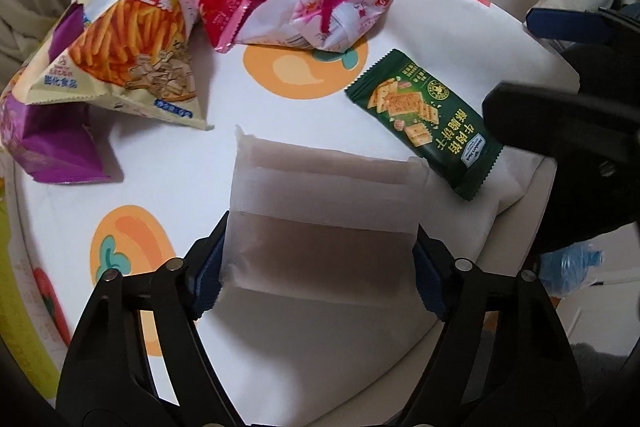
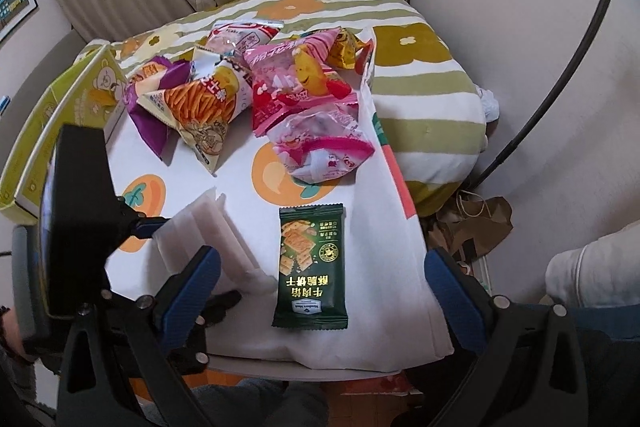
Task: Organize snacks
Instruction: 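Grasp the translucent white pouch with the left tool while the right tool grasps the green cracker packet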
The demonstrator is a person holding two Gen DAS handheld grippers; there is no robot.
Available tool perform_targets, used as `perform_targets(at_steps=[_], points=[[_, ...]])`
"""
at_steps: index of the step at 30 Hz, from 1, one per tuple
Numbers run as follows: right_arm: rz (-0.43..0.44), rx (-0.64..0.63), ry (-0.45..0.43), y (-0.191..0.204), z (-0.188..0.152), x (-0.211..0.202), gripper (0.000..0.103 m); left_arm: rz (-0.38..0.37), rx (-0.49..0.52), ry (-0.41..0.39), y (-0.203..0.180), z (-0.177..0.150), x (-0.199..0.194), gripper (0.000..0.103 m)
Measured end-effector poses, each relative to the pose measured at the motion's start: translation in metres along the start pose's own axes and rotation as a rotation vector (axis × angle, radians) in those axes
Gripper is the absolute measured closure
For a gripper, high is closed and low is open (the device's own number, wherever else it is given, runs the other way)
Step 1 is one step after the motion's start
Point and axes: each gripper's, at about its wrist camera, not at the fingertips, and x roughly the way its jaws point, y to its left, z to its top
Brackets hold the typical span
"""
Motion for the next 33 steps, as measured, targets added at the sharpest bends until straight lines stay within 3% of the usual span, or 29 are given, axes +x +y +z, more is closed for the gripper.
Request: perform_targets(at_steps=[11, 21, 24, 27, 31, 33], points=[[-0.006, -0.087, 0.052, 0.027, -0.006, 0.025, 0.027, 0.066, -0.039, 0.01, 0.058, -0.025, -0.017, 0.028], [-0.087, -0.146, 0.107, 0.033, -0.007, 0.058, 0.03, 0.1, -0.09, 0.01, 0.094, -0.044, -0.034, 0.028], [-0.111, -0.192, 0.141, 0.04, -0.009, 0.069, 0.037, 0.107, -0.103, 0.003, 0.089, -0.046, -0.04, 0.028], [-0.086, -0.162, 0.144, 0.037, -0.007, 0.071, 0.039, 0.114, -0.114, -0.005, 0.09, -0.039, -0.042, 0.028], [-0.017, -0.145, 0.149, 0.034, -0.008, 0.072, 0.059, 0.123, -0.133, -0.014, 0.089, -0.039, -0.049, 0.028], [-0.017, -0.148, 0.148, 0.035, -0.006, 0.071, 0.061, 0.128, -0.144, -0.017, 0.09, -0.034, -0.049, 0.029]])
